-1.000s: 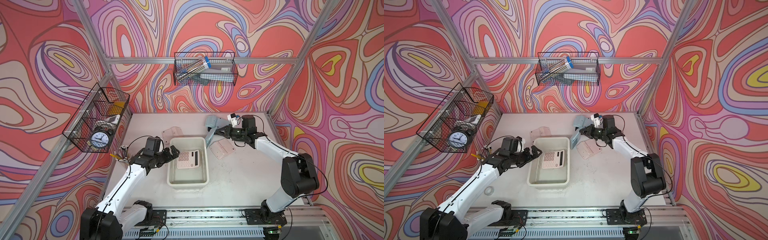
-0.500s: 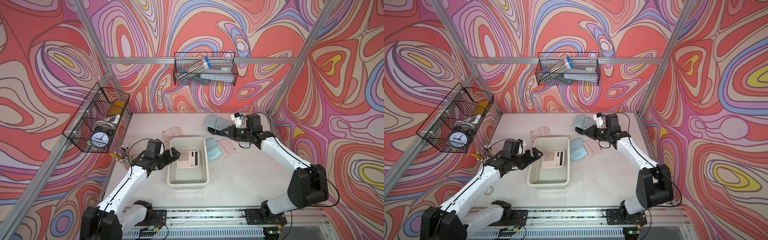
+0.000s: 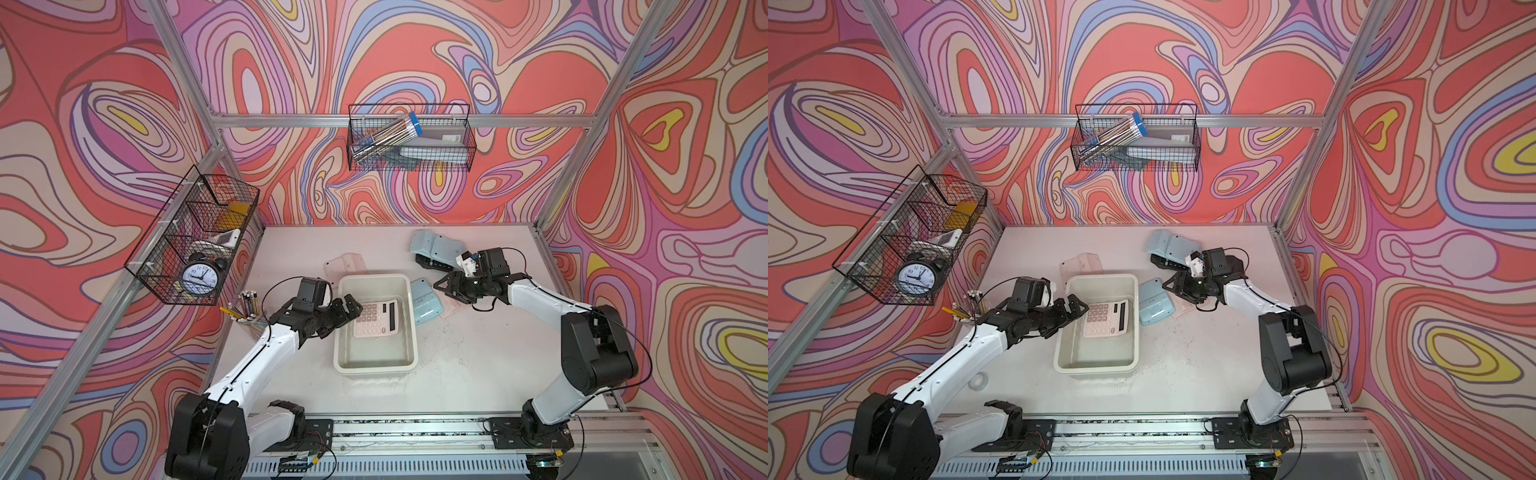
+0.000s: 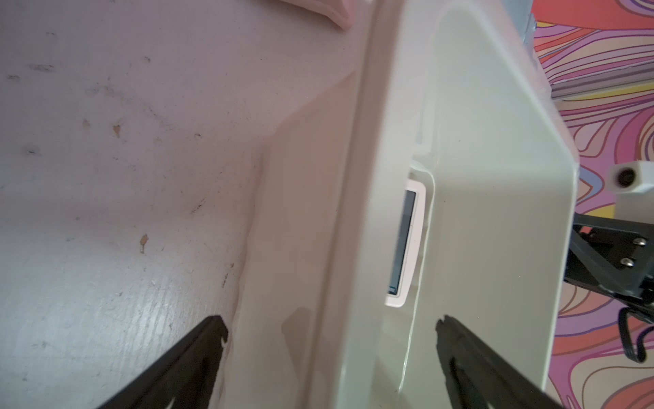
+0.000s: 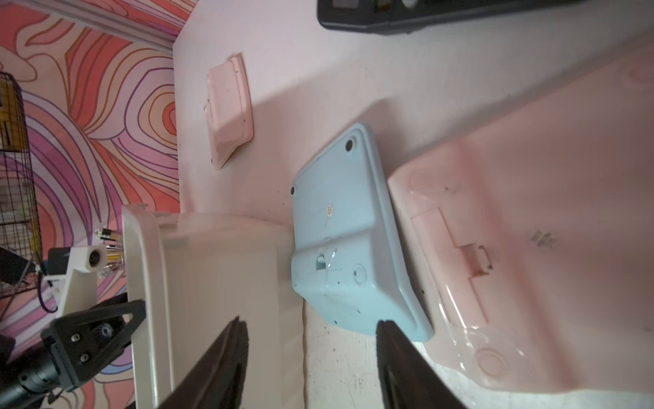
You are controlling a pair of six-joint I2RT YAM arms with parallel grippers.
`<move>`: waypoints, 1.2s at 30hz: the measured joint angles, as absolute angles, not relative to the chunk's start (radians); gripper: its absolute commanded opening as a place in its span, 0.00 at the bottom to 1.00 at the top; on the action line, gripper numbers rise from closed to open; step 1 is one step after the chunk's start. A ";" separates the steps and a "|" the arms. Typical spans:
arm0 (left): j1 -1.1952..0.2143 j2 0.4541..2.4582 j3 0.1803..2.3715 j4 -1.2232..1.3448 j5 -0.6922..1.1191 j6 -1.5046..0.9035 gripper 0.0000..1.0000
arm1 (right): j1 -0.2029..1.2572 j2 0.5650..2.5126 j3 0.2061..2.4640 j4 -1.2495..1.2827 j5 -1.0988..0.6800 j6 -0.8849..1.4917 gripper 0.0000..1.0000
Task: Put the calculator in the storage box
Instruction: Pick up the calculator from the center of the board.
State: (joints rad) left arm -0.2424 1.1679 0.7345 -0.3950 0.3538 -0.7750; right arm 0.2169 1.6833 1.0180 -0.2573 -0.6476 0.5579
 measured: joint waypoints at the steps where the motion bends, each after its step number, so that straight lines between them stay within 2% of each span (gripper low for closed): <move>1: -0.242 1.171 0.735 -0.395 0.354 -0.775 0.99 | 0.217 1.699 1.013 -0.252 -0.648 0.560 0.73; 5: -0.242 1.179 0.735 -0.392 0.356 -0.775 0.99 | 0.217 1.769 1.017 -0.234 -0.653 0.561 0.78; 17: -0.242 1.193 0.735 -0.379 0.358 -0.775 0.99 | 0.216 1.903 1.048 -0.113 -0.689 0.579 0.83; 30: -0.244 1.208 0.735 -0.373 0.365 -0.775 0.99 | 0.217 1.928 1.004 0.038 -0.770 0.643 0.82; 36: -0.260 1.211 0.735 -0.373 0.363 -0.775 0.99 | 0.242 1.958 0.995 0.138 -0.797 0.692 0.76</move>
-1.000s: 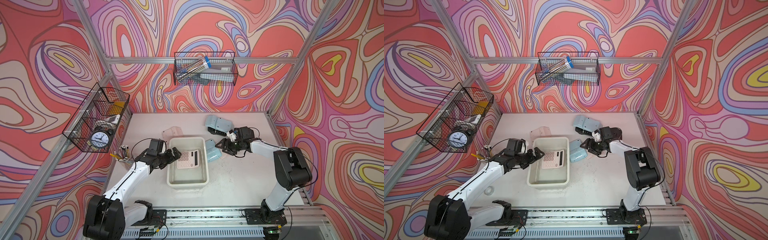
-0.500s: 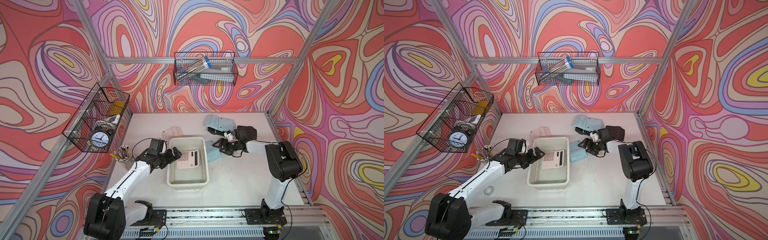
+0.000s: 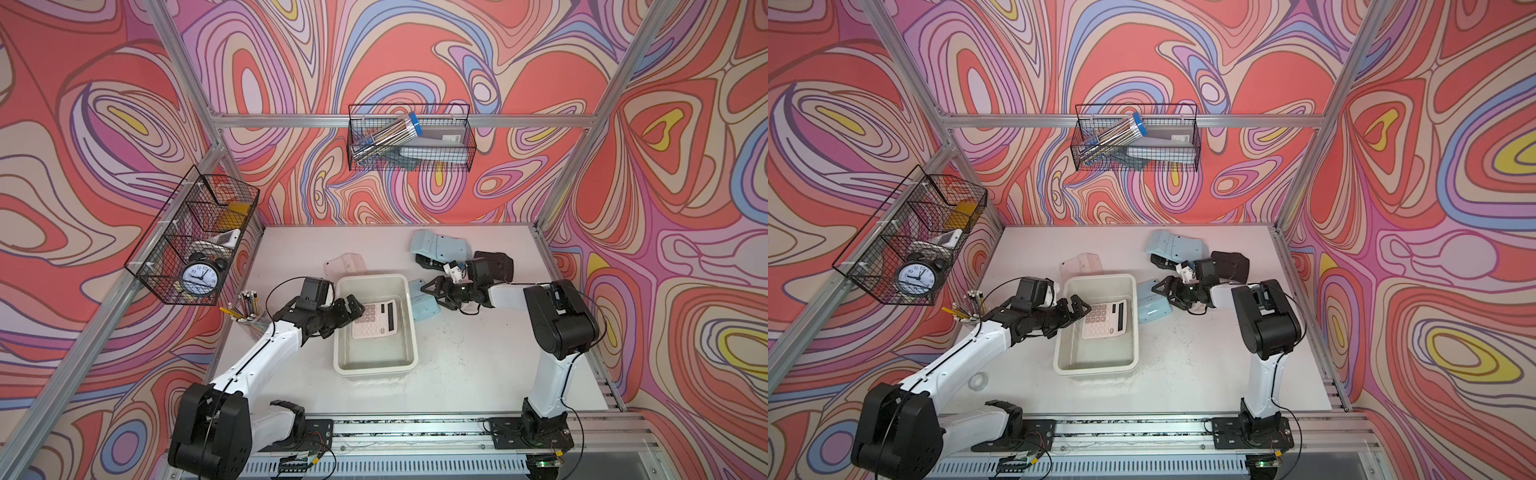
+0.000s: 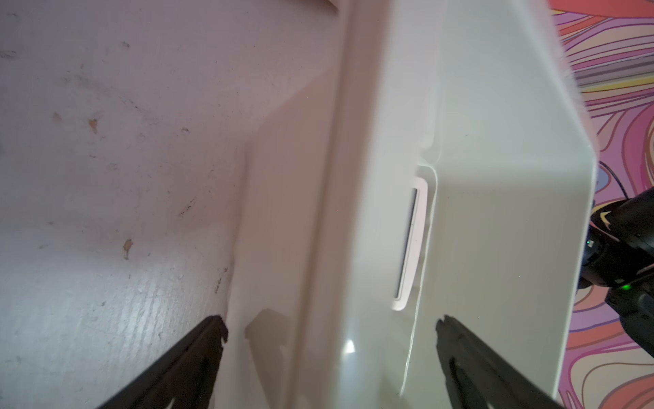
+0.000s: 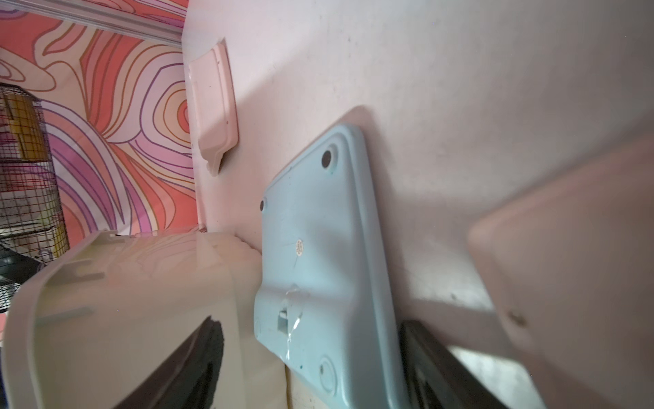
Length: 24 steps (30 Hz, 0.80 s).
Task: Put the calculator in the storage box
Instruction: Pick up the calculator from the center of the board.
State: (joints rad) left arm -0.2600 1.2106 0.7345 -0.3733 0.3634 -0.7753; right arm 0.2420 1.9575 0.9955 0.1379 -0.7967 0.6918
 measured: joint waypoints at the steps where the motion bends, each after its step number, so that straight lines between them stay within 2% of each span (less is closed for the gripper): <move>1: -0.262 1.212 0.735 -0.374 0.360 -0.776 0.99 | 0.247 1.960 0.988 0.159 -0.804 0.707 0.75; 13: -0.274 1.223 0.735 -0.373 0.346 -0.780 0.99 | 0.257 1.930 0.921 0.315 -0.877 0.903 0.53; 24: -0.283 1.226 0.735 -0.373 0.347 -0.783 0.99 | 0.265 1.930 0.926 0.334 -0.876 0.926 0.28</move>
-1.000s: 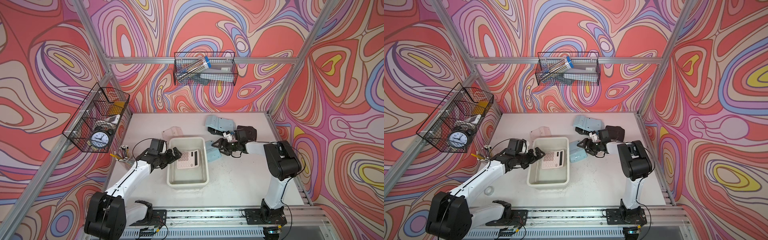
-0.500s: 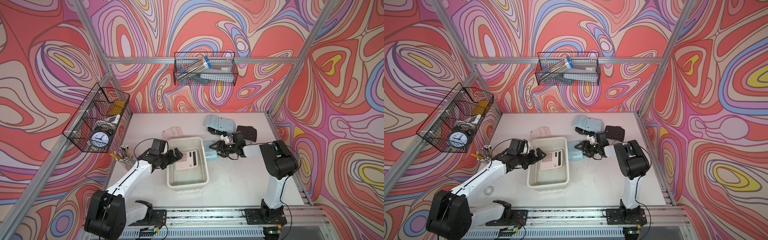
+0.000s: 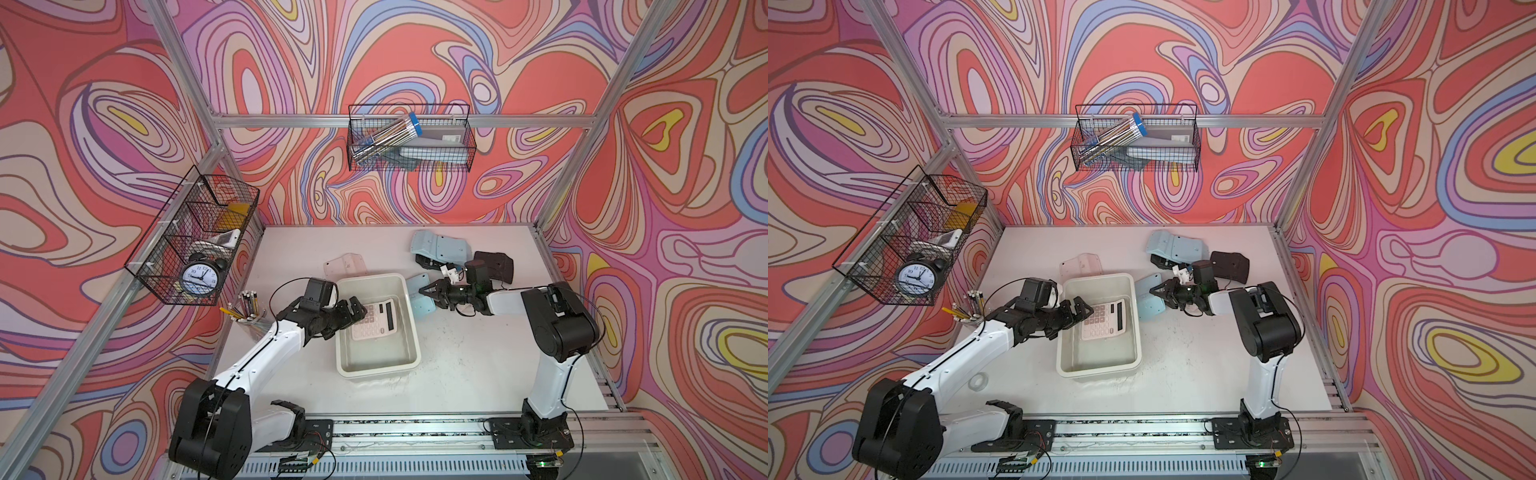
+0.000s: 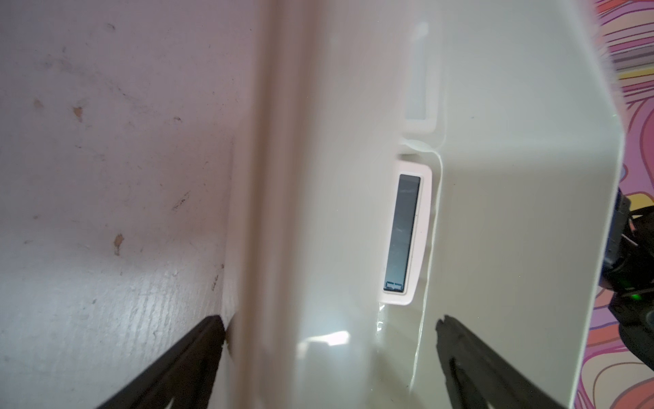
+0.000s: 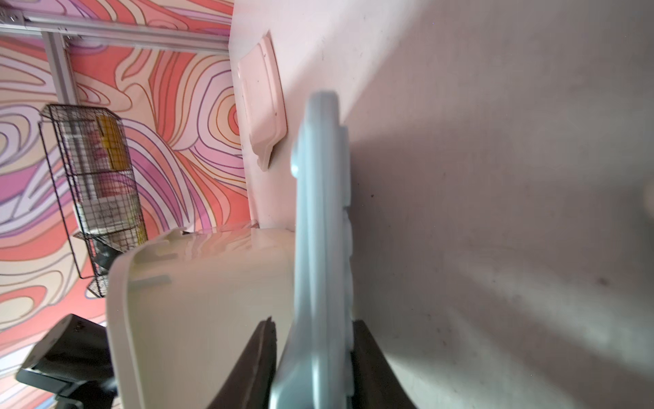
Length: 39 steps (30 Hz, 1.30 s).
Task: Put the calculator in the storage box
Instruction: Pick up the calculator from the center of the board, then adjust the storage box at the center of the board.
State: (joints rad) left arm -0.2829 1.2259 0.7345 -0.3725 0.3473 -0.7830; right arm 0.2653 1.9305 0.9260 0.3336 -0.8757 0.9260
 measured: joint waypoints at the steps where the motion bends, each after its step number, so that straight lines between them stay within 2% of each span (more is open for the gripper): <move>1: -0.283 1.226 0.735 -0.373 0.347 -0.783 0.99 | 0.267 1.930 0.931 0.321 -0.871 0.921 0.25; 3: -0.284 1.225 0.735 -0.373 0.345 -0.783 0.99 | 0.269 1.930 0.939 0.295 -0.863 0.907 0.21; 16: -0.313 1.121 0.808 -0.428 0.268 -0.729 0.99 | 0.276 1.801 0.966 0.029 -0.743 0.800 0.12; 20: -0.372 1.113 0.845 -0.432 0.217 -0.699 0.99 | 0.276 1.732 0.982 -0.059 -0.703 0.780 0.08; 23: -0.432 1.113 0.889 -0.436 0.178 -0.665 0.99 | 0.274 1.676 1.013 -0.121 -0.678 0.768 0.00; 30: -0.548 1.107 0.939 -0.406 0.093 -0.571 0.99 | 0.258 1.608 1.087 -0.253 -0.630 0.764 0.00; 39: -0.558 1.107 0.957 -0.403 -0.013 -0.527 0.99 | 0.257 1.558 1.133 -0.379 -0.599 0.741 0.00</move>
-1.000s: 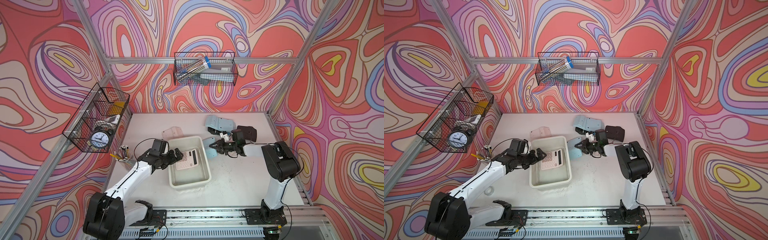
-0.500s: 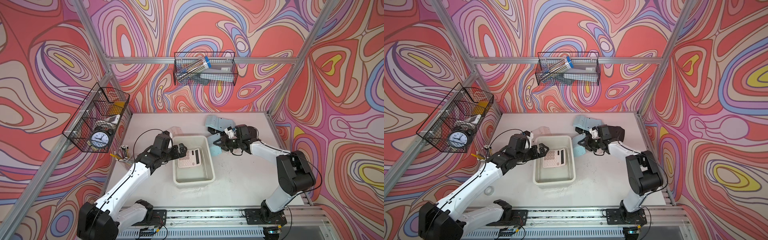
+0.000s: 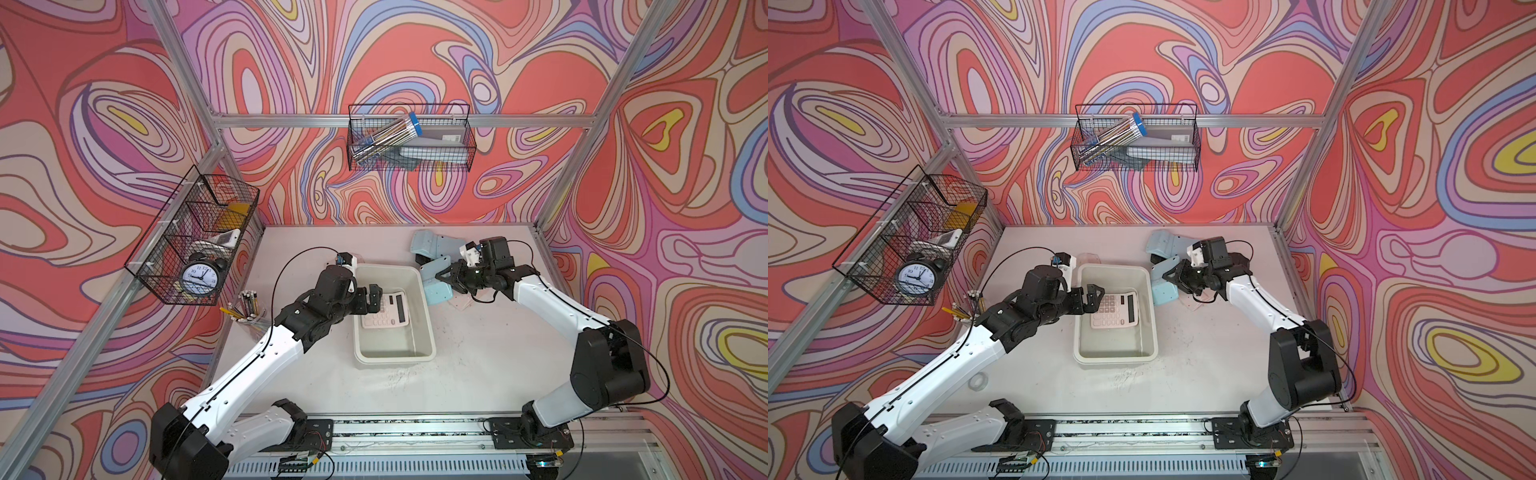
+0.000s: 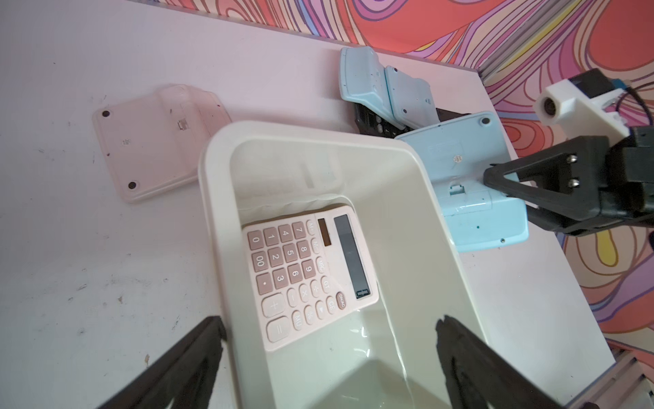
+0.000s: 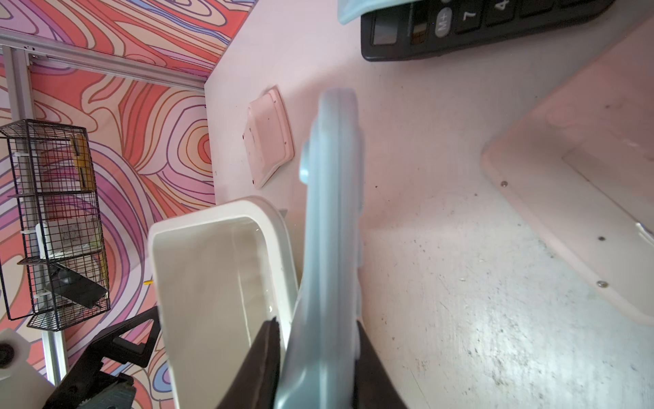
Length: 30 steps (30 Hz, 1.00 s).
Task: Put the calculator in the storage box
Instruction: Adjust the storage box at the center of the board.
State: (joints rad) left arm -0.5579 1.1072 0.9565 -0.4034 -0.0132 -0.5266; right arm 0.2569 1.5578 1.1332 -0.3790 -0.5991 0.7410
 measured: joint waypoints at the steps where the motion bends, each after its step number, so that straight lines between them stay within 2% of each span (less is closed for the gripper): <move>1: -0.558 1.107 0.956 -0.404 -0.021 -0.527 0.99 | 0.257 1.558 1.133 -0.380 -0.600 0.741 0.00; 9: -0.558 1.102 0.898 -0.401 -0.038 -0.553 0.99 | 0.257 1.557 1.134 -0.418 -0.583 0.731 0.00; 17: -0.572 1.097 0.947 -0.427 -0.027 -0.526 0.99 | 0.249 1.507 1.196 -0.574 -0.427 0.691 0.00; 30: -0.870 1.221 1.178 -0.410 -0.113 -0.300 0.99 | 0.247 1.486 1.406 -0.817 -0.322 0.866 0.00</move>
